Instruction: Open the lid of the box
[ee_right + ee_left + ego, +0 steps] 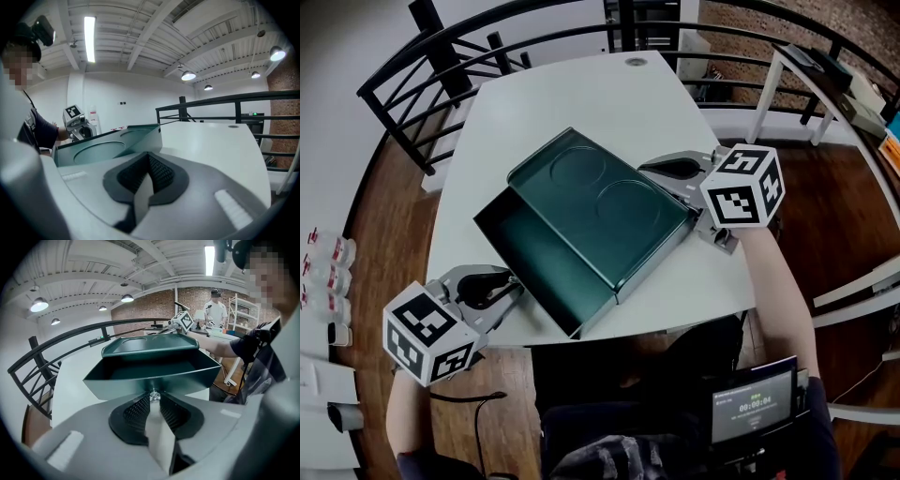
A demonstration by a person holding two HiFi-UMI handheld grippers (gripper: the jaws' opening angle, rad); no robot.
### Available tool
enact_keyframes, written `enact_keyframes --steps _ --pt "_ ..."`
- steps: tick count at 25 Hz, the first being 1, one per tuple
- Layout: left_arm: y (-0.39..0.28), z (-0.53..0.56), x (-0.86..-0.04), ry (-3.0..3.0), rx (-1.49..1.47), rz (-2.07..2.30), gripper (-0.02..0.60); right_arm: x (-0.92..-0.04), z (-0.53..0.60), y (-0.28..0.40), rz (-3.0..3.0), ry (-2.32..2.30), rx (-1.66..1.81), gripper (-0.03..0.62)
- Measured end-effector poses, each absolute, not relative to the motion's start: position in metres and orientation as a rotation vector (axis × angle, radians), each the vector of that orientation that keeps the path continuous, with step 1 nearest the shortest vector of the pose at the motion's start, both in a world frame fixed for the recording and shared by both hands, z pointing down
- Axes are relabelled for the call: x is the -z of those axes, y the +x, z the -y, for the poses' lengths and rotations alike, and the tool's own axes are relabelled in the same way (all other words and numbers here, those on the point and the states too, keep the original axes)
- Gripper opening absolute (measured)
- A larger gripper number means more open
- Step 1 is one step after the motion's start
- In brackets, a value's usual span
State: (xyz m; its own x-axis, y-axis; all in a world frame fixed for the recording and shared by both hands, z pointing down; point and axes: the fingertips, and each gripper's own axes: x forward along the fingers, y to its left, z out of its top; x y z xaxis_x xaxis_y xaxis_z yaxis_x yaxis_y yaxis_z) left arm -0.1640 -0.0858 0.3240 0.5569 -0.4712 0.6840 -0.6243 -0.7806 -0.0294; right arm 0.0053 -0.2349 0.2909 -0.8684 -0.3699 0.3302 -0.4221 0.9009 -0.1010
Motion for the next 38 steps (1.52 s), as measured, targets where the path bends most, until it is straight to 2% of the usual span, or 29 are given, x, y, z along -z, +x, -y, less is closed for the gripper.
enact_keyframes --steps 29,35,38 --pt "-0.203 0.05 -0.324 2.515 -0.924 1.024 0.089 -0.292 0.24 0.013 2.76 0.591 -0.247 0.002" --pt "-0.244 0.057 -0.285 2.543 -0.828 1.239 0.089 -0.297 0.242 0.009 2.76 0.588 -0.243 0.002" --pt "-0.24 0.077 -0.251 2.633 -0.753 1.288 0.086 -0.296 0.241 0.01 2.76 0.592 -0.243 0.002"
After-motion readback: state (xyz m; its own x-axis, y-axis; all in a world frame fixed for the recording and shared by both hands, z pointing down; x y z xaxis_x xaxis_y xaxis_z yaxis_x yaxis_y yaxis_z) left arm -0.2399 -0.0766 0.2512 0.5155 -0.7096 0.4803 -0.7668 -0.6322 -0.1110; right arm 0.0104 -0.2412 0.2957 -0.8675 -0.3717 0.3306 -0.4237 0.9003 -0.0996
